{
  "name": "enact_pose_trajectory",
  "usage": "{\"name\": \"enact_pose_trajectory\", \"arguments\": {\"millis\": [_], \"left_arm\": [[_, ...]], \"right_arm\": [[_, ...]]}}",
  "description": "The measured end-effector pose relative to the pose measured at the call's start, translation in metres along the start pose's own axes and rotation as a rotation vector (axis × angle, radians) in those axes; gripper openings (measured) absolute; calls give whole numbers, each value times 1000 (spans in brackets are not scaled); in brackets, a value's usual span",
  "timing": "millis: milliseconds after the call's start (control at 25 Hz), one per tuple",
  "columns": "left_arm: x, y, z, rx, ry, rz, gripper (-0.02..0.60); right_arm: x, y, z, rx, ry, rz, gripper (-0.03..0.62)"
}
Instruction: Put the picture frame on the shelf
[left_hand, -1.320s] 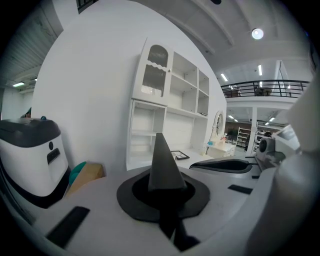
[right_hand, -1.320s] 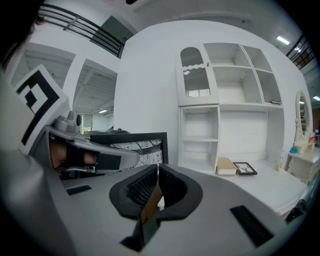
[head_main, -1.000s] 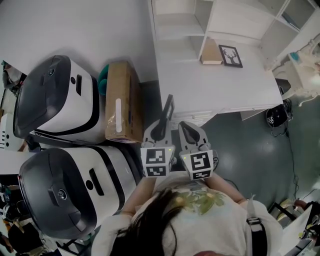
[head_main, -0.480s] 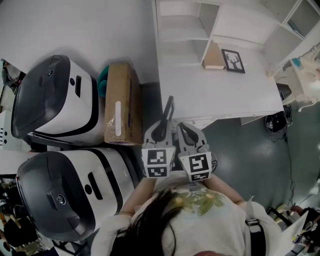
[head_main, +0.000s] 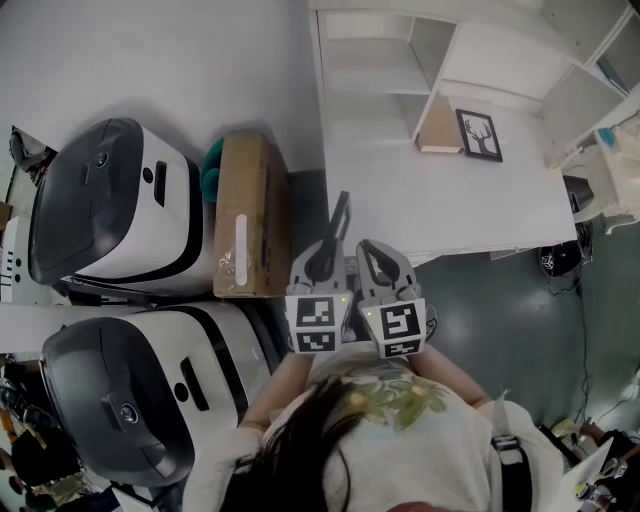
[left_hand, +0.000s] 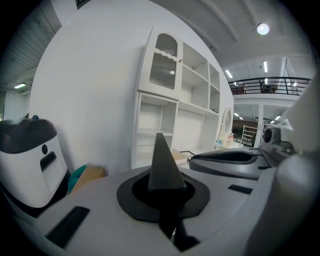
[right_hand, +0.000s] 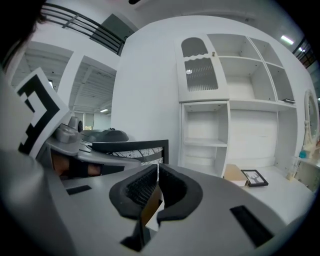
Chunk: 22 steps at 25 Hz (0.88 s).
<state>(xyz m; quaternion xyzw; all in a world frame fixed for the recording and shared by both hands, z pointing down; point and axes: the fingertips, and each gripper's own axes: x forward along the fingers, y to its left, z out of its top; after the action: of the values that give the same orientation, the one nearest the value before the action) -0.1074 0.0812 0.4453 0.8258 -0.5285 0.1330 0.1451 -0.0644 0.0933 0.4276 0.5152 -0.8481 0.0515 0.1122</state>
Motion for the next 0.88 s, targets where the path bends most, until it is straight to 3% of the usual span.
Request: {"name": "enact_pose_trajectory", "arguments": {"millis": [880], "left_arm": [[79, 22, 19, 5, 40, 40, 35]], "right_arm": [[71, -59, 9, 44, -1, 31, 35]]}}
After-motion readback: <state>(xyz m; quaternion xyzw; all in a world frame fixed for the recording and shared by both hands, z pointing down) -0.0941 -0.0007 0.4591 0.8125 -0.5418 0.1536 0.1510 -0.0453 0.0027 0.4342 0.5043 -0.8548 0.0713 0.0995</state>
